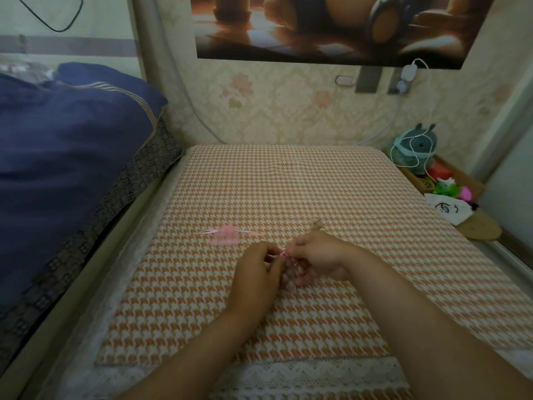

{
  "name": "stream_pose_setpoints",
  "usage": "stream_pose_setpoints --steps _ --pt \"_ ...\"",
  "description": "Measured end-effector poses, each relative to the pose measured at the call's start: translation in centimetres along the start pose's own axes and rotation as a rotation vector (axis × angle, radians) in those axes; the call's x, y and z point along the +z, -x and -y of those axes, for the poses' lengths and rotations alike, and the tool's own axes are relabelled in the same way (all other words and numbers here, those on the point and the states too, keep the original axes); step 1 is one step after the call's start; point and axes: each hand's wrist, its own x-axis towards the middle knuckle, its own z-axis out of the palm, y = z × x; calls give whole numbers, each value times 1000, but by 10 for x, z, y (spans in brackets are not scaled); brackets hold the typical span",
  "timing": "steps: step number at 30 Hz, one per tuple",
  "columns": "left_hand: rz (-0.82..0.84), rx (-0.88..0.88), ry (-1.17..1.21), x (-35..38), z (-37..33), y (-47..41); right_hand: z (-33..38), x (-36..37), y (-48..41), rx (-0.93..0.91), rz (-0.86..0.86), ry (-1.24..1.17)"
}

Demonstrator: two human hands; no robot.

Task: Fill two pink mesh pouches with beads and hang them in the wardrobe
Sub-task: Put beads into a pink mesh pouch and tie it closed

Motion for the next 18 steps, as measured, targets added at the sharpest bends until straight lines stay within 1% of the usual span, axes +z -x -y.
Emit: stream_pose_setpoints --steps 3,6,9,11,15,18 --pt "-49 -38 3 -2 -1 -3 -1 -2 -1 1 19 -18" --pt "-48 -13 -16 -4 -4 -4 -2 -3 -3 -23 -5 -14" --pt "-66 2 -18 -4 -4 -2 -1 -3 -2 -44 -11 -75" --pt "-79 -38 -10 -4 -4 0 -2 -5 -2 -30 -28 -81" --pt "-69 -106 -136 -6 -3 7 -7 -10 -4 49 -151 65" --pt "-75 -151 -95 -5 -8 11 -4 -4 -1 127 -168 148"
